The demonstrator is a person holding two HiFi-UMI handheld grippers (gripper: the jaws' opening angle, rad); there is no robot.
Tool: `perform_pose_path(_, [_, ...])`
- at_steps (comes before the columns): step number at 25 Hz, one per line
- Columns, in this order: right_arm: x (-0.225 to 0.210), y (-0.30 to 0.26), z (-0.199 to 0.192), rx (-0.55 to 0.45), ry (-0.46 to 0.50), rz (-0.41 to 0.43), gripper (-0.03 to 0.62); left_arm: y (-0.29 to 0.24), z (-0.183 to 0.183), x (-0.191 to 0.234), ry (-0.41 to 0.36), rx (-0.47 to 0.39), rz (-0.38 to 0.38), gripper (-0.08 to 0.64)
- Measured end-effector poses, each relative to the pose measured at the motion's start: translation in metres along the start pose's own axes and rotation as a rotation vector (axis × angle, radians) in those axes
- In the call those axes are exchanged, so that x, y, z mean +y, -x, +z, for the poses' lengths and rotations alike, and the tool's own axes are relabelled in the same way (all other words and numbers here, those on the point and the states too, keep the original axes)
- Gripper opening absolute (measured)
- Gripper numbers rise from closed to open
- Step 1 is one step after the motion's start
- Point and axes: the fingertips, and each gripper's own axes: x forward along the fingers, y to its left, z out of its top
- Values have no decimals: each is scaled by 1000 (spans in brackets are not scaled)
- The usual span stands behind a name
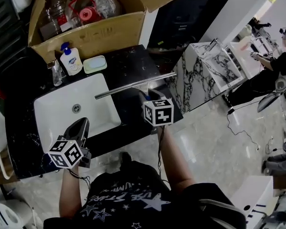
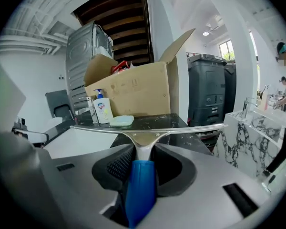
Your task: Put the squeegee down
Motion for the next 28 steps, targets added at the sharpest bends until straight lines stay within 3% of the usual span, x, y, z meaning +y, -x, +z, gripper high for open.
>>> perform_pose_path(13, [-33, -108, 17, 108, 5, 2, 143, -64, 16, 31, 46, 2, 71, 23])
perform_pose_path(28, [-42, -133, 8, 182, 21, -5, 143, -81, 6, 31, 74, 30, 83, 23])
